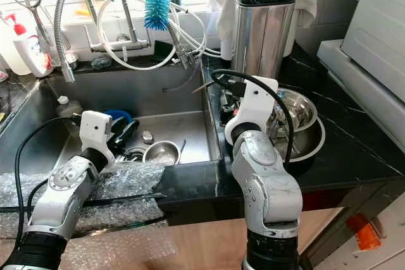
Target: Kitchen organization
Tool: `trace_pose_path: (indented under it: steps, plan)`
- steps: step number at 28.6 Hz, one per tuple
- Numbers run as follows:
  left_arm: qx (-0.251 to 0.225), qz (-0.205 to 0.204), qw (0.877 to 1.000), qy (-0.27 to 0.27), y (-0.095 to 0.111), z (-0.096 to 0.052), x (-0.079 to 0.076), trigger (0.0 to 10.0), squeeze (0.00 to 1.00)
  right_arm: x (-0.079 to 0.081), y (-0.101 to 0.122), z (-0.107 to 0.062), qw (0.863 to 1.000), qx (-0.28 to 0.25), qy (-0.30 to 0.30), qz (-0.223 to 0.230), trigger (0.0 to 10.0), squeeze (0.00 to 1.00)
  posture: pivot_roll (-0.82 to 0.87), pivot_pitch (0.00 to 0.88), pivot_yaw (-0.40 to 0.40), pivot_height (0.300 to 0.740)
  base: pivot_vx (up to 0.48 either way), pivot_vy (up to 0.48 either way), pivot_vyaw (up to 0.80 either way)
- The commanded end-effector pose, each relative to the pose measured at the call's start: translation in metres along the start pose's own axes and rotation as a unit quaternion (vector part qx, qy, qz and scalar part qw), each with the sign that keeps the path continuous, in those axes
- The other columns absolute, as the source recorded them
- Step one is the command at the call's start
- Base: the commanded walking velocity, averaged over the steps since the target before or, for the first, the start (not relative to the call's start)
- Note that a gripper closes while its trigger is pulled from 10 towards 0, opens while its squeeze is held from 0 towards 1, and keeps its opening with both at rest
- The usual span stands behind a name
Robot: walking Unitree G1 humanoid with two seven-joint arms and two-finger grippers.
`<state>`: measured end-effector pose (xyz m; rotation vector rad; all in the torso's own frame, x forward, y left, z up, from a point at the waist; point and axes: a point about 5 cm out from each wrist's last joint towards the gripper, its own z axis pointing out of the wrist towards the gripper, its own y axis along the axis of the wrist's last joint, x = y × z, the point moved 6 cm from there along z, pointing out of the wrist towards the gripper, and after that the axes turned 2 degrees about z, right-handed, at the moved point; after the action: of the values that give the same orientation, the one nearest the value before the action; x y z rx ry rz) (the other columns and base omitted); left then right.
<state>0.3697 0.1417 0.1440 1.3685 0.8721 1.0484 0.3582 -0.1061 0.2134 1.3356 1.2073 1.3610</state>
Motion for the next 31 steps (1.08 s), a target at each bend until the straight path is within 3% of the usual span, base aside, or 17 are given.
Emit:
trace_pose_path:
  steps: [1, 5, 8, 12, 14, 21, 31]
  plan:
    - [0.006, 0.009, 1.0, 0.006, -0.002, -0.001, 0.007, 10.0, 0.0, 0.013, 0.016, -0.001, 0.998, -0.051, 0.026, -0.037, 10.0, 0.0, -0.11, 0.0, 0.07, 0.74, 0.0, 0.0, 0.0]
    - [0.007, 0.007, 1.0, 0.007, -0.004, -0.001, 0.006, 10.0, 0.0, 0.018, 0.027, -0.005, 0.992, -0.095, 0.036, -0.076, 10.0, 0.0, -0.11, 0.0, 0.071, 0.74, 0.0, 0.0, 0.0]
    - [0.005, -0.004, 1.0, 0.014, -0.005, 0.0, 0.006, 10.0, 0.0, 0.016, 0.037, -0.016, 0.974, -0.168, 0.028, -0.148, 10.0, 0.0, -0.12, 0.0, 0.073, 0.74, 0.0, 0.0, 0.0]
    - [0.003, -0.016, 0.999, 0.029, -0.007, 0.0, 0.01, 10.0, 0.0, 0.013, 0.038, -0.022, 0.968, -0.192, 0.025, -0.161, 10.0, 0.0, -0.12, 0.0, 0.075, 0.74, 0.0, 0.0, 0.0]
    - [-0.001, -0.02, 0.998, 0.057, -0.009, -0.002, 0.021, 10.0, 0.0, 0.01, 0.041, -0.033, 0.956, -0.229, 0.025, -0.182, 10.0, 0.0, -0.13, 0.0, 0.076, 0.74, 0.0, 0.0, 0.0]
    - [-0.017, -0.015, 0.997, 0.079, -0.005, -0.006, 0.034, 10.0, 0.0, 0.002, 0.043, -0.044, 0.947, -0.254, 0.011, -0.197, 10.0, 0.0, -0.12, 0.0, 0.073, 0.74, 0.0, 0.0, 0.0]
    - [-0.027, 0.022, 0.996, 0.08, 0.007, -0.008, 0.048, 10.0, 0.0, -0.008, 0.044, -0.059, 0.935, -0.274, -0.003, -0.226, 10.0, 0.0, -0.14, 0.0, 0.085, 0.74, 0.0, 0.0, 0.0]
